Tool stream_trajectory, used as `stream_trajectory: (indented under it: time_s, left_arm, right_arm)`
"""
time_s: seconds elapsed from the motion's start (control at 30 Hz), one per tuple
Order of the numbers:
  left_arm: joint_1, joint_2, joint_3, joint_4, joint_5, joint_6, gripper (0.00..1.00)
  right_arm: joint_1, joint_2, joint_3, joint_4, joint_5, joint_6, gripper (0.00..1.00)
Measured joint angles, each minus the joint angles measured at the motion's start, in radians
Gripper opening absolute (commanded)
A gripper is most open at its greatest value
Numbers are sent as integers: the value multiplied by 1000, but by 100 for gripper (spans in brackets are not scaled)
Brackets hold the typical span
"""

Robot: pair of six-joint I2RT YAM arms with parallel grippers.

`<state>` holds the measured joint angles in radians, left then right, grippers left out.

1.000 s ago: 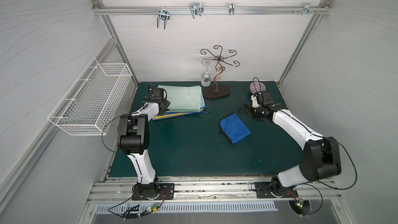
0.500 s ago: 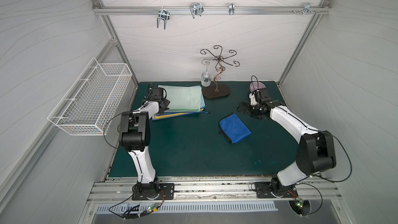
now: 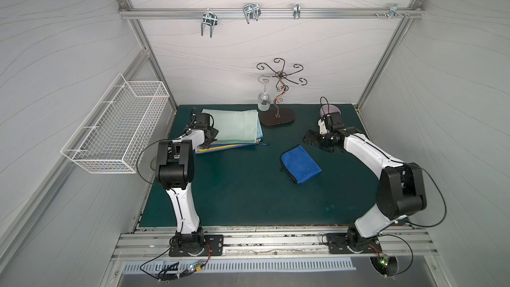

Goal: Wipe the document bag
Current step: Pick up the document bag.

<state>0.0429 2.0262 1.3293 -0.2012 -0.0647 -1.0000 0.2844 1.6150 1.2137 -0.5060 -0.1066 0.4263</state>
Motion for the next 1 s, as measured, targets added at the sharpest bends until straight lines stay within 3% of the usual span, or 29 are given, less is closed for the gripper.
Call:
stream_trajectory:
  time_s: [0.33, 0.57, 1.0]
  left_arm:
    - [5, 39, -3, 111, 17, -5, 37]
    - [9, 47, -32, 192, 56, -9, 0]
    - [9, 22, -70, 283, 147, -3, 0]
  right_arm:
    - [6, 21, 19, 0, 0, -1, 99]
    - [17, 39, 31, 2, -3, -1, 99]
    - [36, 54, 54, 1, -16, -8, 99]
